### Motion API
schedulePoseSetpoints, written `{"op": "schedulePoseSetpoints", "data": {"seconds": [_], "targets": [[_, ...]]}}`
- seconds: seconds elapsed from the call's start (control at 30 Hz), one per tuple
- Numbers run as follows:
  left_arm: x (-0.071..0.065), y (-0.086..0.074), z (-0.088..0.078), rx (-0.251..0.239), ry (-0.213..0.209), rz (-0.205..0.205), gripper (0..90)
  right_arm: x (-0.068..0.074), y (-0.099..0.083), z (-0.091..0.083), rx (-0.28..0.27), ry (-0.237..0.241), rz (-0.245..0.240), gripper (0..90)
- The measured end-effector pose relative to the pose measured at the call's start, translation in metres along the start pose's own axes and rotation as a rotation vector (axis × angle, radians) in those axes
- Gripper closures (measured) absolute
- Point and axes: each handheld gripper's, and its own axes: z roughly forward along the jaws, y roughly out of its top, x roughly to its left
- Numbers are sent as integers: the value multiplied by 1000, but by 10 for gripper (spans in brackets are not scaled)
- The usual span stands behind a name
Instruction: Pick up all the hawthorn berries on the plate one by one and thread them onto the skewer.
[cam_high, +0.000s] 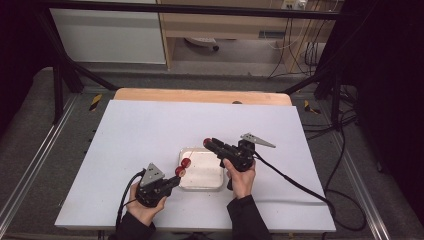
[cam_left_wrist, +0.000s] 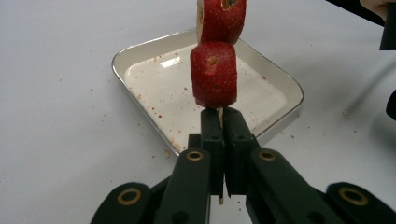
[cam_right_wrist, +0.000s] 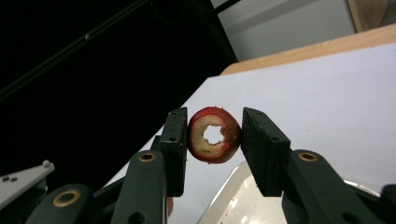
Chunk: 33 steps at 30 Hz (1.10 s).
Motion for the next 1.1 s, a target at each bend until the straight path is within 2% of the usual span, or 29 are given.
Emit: {"op": "schedulePoseSetpoints", "data": {"seconds": [0.5,0.77,1.1], "targets": [[-14,10,9,-27,-15,-20,880,0,7,0,-117,9,39,625],[-20,16,15,-42,-22,-29,880,0,8,0,-150,13,51,625],[-23,19,19,-52,-25,-41,880,0,6,1,-165,25,59,625]]}}
